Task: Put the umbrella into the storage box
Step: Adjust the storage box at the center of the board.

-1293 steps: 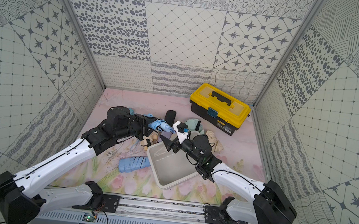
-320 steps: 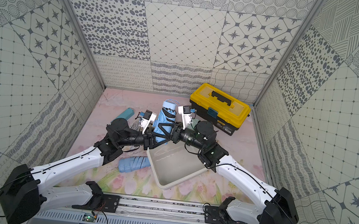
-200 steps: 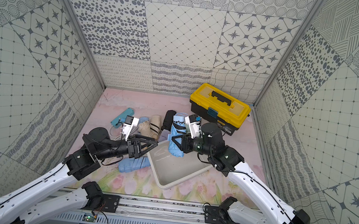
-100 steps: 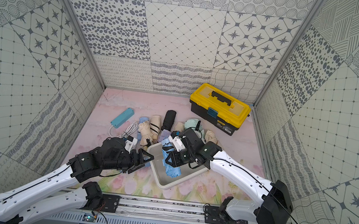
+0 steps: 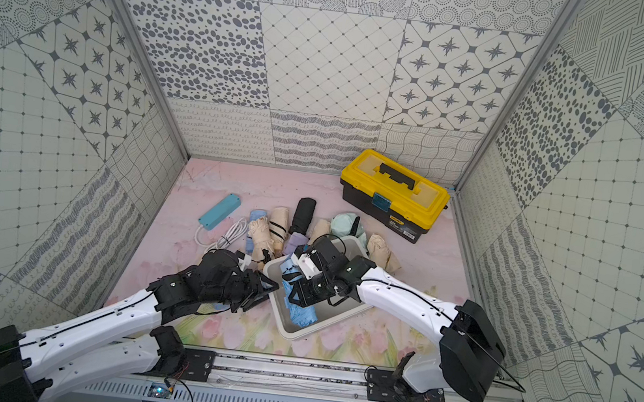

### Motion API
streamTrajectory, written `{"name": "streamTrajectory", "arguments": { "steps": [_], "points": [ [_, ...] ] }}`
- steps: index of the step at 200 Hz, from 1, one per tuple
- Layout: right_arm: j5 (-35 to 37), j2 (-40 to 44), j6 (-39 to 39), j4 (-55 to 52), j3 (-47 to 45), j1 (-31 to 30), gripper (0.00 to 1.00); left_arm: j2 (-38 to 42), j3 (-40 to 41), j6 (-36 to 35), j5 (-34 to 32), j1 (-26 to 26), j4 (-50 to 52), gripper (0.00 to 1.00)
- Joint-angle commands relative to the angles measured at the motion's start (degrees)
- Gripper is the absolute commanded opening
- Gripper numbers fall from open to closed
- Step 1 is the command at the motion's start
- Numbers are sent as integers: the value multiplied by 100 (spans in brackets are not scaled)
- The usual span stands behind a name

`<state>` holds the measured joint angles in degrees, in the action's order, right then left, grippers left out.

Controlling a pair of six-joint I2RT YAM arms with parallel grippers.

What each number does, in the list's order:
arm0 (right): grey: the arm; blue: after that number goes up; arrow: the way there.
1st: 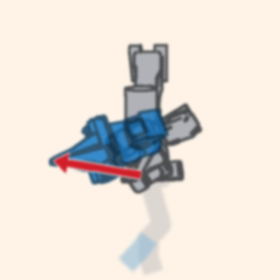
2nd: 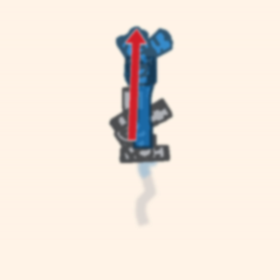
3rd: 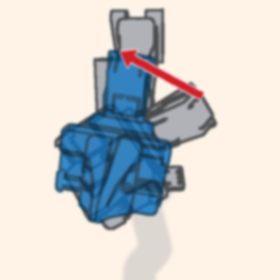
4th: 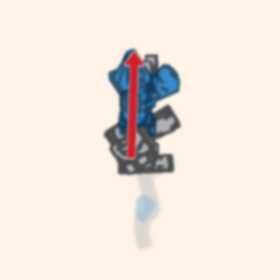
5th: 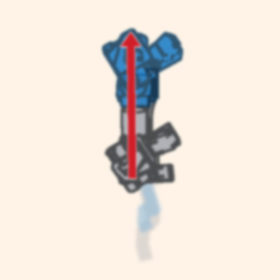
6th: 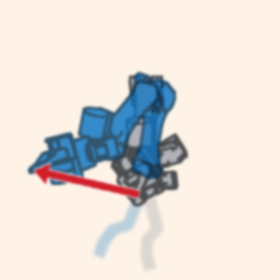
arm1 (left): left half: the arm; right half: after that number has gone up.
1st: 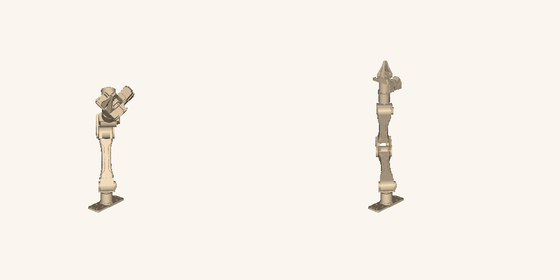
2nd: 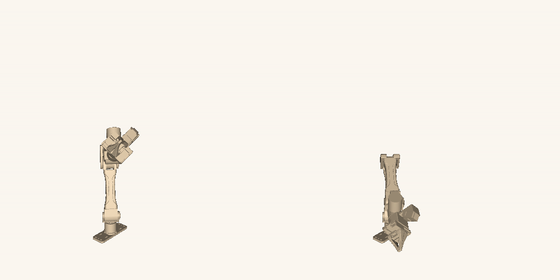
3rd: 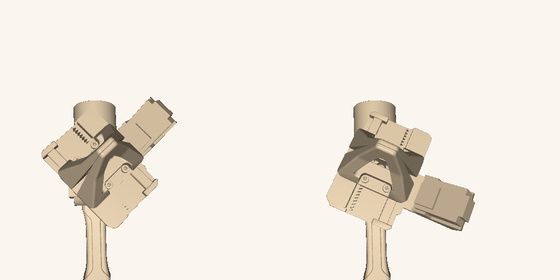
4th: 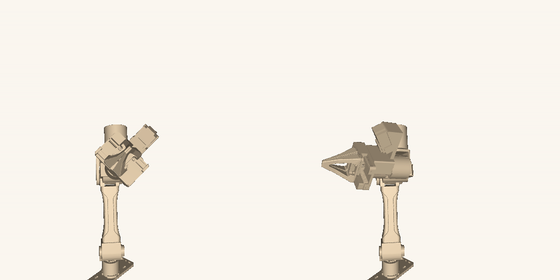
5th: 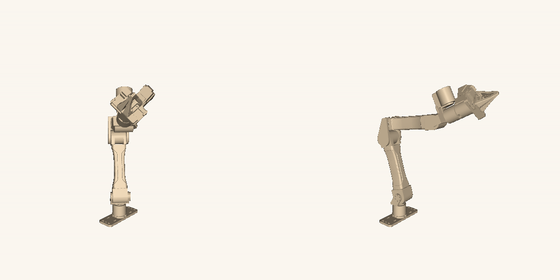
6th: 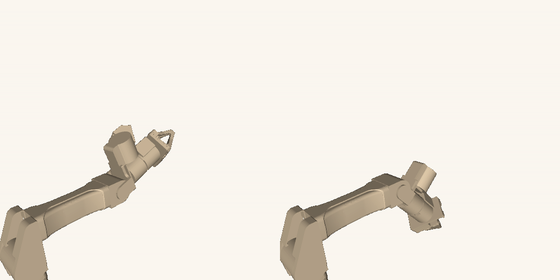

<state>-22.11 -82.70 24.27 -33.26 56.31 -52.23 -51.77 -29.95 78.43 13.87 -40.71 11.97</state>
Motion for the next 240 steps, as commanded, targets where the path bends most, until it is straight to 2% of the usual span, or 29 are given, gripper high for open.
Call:
{"name": "streamTrajectory", "arguments": {
  "steps": [1, 27, 40, 89, 114, 139, 173, 203, 240],
  "points": [
    [23, -151, 156, 616, -46, -64, 15, -205, 149, 177, -230, 37, -615, 39],
    [251, -388, 433, 866, -159, -195, 17, -345, 149, 193, -284, 28, -949, 27],
    [380, -519, 580, 976, -200, -261, 22, -417, 111, 178, -319, 30, -1036, 25],
    [940, -771, 861, 1209, -257, -280, 57, -570, -118, -204, -377, 23, -925, 21],
    [1224, -594, 869, 1161, -330, -212, 71, -668, -447, -468, -324, 19, -420, 19],
    [1433, -181, 870, 1149, -486, -140, 79, -734, -820, -714, -296, 22, 161, 19],
    [1531, 541, 781, 1173, -691, -61, 80, -889, -1390, -1110, -274, 22, 1075, 19],
    [1682, 1289, 906, 1164, -938, 58, 79, -1112, -1622, -1334, -202, 12, 1335, 21],
    [1926, 2072, 1061, 1057, -1194, 207, 78, -1527, -1980, -1625, -38, 34, 1555, 30]
  ]
}}
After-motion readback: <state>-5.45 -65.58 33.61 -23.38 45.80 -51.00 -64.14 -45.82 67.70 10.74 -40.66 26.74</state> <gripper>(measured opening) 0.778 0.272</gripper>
